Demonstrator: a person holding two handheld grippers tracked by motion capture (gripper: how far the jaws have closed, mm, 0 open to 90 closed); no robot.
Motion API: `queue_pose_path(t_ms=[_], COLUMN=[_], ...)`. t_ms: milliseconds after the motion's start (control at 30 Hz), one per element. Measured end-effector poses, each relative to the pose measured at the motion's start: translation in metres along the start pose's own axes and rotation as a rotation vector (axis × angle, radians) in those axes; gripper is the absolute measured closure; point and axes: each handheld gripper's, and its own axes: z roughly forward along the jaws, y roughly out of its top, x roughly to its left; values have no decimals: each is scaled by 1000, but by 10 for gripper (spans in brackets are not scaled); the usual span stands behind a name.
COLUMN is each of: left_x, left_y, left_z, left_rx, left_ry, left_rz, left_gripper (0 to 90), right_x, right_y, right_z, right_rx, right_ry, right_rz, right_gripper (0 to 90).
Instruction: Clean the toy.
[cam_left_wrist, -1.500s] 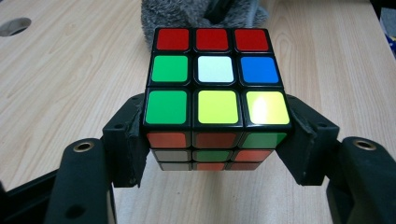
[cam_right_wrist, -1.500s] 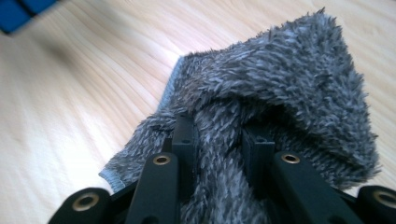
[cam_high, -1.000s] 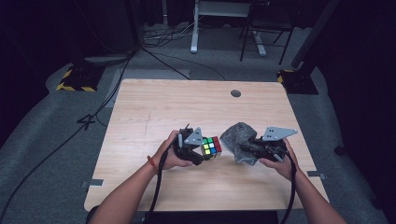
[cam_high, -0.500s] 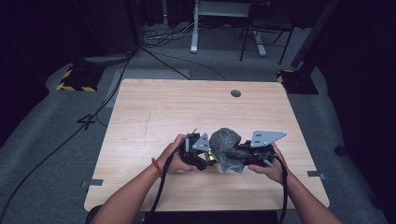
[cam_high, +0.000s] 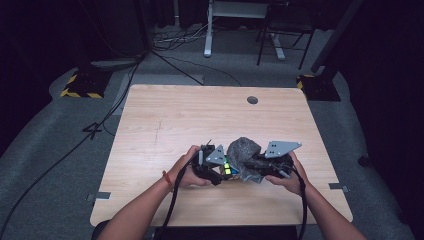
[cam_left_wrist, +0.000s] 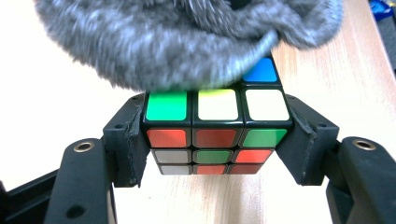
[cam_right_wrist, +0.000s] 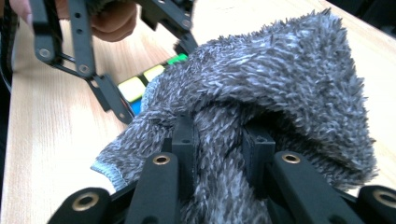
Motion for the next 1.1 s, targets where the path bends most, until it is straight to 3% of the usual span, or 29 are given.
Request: queue_pose_path(t_ms=[100,267,333,467,633,700,900,1067,1100], left_x=[1,-5,-7,-8,-7,-8,-8,-6,-7], left_y=[0,3,2,2,2,3,3,3,4], left_z=[2,8,10,8,2,0,-5,-15,-15], left_rx=[-2,20,16,24,11,7,-8,-79,-85], left_ry=[-8,-12,-18,3,12,11,7,-6,-8], left_rz=[-11,20,14,16,15,17,23,5,7], left_gripper=[341,342,342,342,342,342,342,342,342], right_x=[0,19,26,25,5,-2,-3,-9,-10], right_y=[1,13,16,16,4,-3,-10,-22,-24], right_z=[0,13,17,18,8,5,2,2,3], right_rx=[-13,-14,-12,11,12,0,16,36,24], right_ry=[6,50,70,35,-12,-6,-20,-17,5], right_rz=[6,-49,-64,-80,-18,18,24,68,78], right_gripper=[723,723,722,723,723,723,724,723,724])
